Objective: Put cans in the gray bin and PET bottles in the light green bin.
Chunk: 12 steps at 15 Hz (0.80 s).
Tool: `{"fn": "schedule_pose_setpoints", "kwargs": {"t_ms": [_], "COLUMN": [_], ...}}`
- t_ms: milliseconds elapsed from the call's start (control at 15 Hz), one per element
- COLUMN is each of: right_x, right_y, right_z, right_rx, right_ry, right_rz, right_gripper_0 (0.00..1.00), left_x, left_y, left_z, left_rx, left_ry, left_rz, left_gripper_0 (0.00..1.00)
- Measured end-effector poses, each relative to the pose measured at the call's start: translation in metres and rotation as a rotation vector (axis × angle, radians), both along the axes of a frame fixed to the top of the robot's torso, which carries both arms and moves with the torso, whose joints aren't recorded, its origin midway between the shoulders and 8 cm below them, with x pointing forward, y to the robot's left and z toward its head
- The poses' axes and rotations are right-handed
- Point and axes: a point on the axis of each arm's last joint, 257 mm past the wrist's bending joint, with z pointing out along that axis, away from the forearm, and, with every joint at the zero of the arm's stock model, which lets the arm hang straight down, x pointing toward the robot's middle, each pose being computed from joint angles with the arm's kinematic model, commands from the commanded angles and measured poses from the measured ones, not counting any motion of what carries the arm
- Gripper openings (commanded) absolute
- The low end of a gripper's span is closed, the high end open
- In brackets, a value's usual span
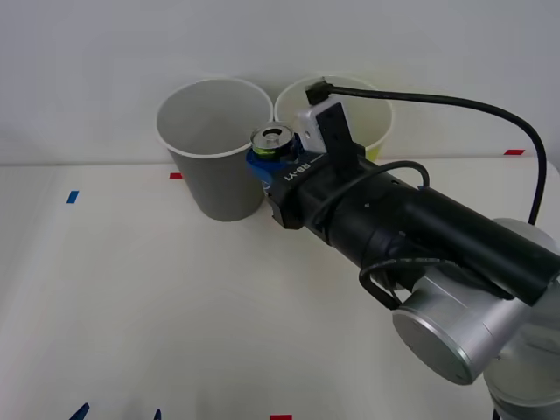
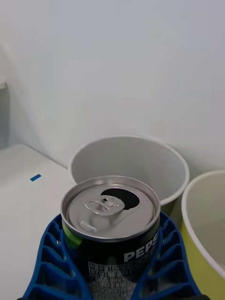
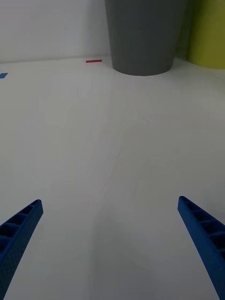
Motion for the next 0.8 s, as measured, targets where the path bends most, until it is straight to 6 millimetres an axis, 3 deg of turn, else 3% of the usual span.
{"fn": "schedule_pose_setpoints", "kwargs": {"t_ms": [267, 800], "right_x": [0.031, 0.086], "right_y": [0.030, 0.064], "right_z": [0.015, 0.052], "right_rx": [0.004, 0.101], "right_ry": [0.004, -0.002], "right_rz": [0.028, 0.032], "right_gripper_0": [0.04, 0.02], "left_x": [0.000, 0.000], "left_y": [0.000, 0.000], "left_z": [0.000, 0.000], "left_rx": [0.000, 0.000], "left_ry": [0.000, 0.000], "left_rz": [0.000, 0.000], "left_gripper_0": [1.00, 1.00]}}
